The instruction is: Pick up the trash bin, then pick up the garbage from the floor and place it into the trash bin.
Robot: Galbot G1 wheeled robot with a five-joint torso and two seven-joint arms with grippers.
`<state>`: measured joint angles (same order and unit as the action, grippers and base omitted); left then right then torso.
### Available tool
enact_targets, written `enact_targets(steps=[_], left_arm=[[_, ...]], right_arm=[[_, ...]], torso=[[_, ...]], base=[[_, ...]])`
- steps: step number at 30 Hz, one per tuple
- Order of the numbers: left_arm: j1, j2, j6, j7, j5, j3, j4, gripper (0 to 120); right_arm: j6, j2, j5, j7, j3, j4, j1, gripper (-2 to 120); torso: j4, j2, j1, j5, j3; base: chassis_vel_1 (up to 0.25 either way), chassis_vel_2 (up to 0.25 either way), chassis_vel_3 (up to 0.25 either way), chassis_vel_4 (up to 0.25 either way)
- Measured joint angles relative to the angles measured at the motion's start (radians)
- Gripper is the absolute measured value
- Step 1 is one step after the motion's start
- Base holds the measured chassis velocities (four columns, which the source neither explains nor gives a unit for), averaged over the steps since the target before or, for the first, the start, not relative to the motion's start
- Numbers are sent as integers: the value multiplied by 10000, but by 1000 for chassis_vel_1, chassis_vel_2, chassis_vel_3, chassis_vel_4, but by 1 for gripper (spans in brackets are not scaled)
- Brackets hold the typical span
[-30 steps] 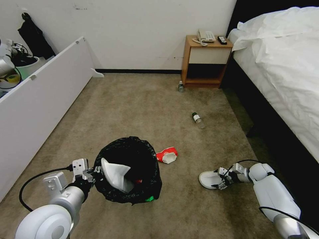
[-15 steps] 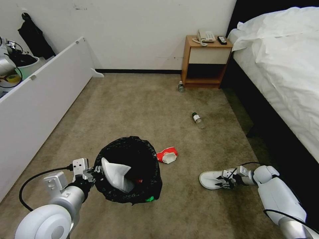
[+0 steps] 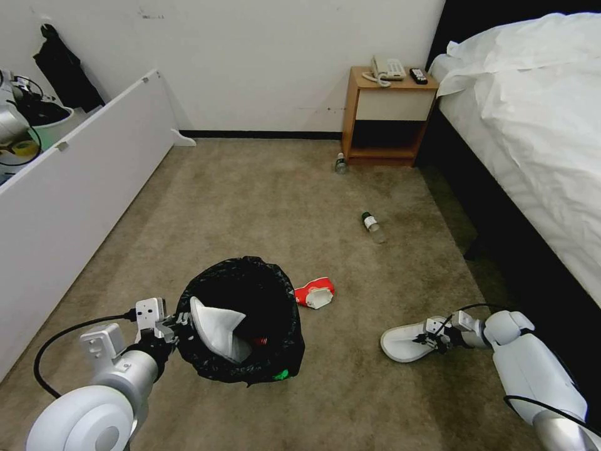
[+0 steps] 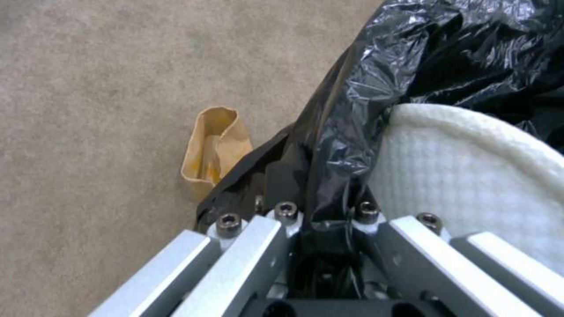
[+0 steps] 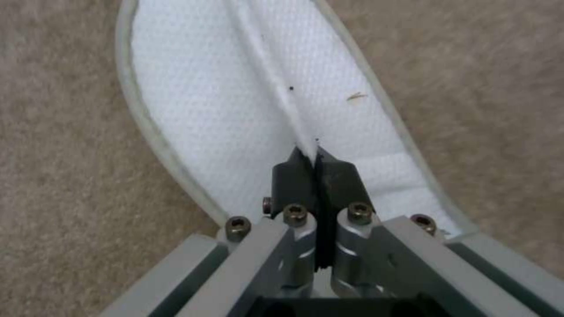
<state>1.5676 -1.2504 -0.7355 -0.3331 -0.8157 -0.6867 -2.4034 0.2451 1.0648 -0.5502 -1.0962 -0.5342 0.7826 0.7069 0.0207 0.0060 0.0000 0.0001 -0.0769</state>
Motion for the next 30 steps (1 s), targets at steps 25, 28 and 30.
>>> enact_targets(steps=[25,28,30], left_arm=[[313,389,0,-54,14,749,-38,1],[431,507,0,-73,1,904,-65,1],[481,549,0,-80,8,988,-76,1]], right_arm=[[-1528,-1570,11079,-917,774,6775,2565,0],[-1904,-1597,11888,-791,909,7545,2562,0],[-2034,-1598,12243,-736,987,7913,2541,0]], torso=[[0,0,0,-2,0],[0,0,0,-3,0],[-1,0,0,-2,0]], base=[[0,0,0,0],[0,0,0,0],[0,0,0,0]])
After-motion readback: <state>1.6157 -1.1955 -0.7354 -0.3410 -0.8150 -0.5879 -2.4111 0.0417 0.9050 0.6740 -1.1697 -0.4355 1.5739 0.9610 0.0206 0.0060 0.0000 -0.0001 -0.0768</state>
